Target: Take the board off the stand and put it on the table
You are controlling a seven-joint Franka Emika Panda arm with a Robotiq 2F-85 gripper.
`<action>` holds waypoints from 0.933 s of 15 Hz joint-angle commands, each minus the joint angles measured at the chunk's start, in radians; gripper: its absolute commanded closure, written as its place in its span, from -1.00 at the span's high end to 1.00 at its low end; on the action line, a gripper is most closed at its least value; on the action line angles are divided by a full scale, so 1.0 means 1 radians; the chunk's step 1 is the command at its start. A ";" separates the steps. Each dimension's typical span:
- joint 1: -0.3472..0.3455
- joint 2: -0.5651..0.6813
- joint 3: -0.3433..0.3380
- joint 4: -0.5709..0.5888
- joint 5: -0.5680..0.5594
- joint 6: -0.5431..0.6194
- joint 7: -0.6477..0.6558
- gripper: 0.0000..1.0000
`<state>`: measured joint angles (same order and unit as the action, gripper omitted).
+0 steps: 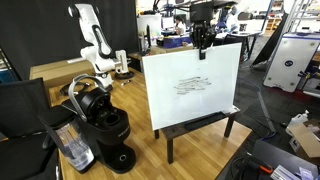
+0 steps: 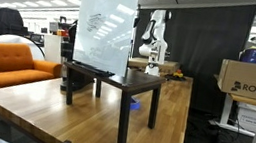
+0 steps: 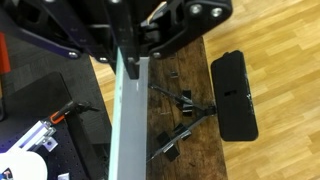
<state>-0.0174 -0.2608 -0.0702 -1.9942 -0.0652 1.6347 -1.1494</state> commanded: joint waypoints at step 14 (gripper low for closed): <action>0.007 0.175 0.018 0.365 0.010 -0.223 0.158 -0.97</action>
<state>-0.0157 -0.1082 -0.0567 -1.7117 -0.0644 1.4974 -1.0026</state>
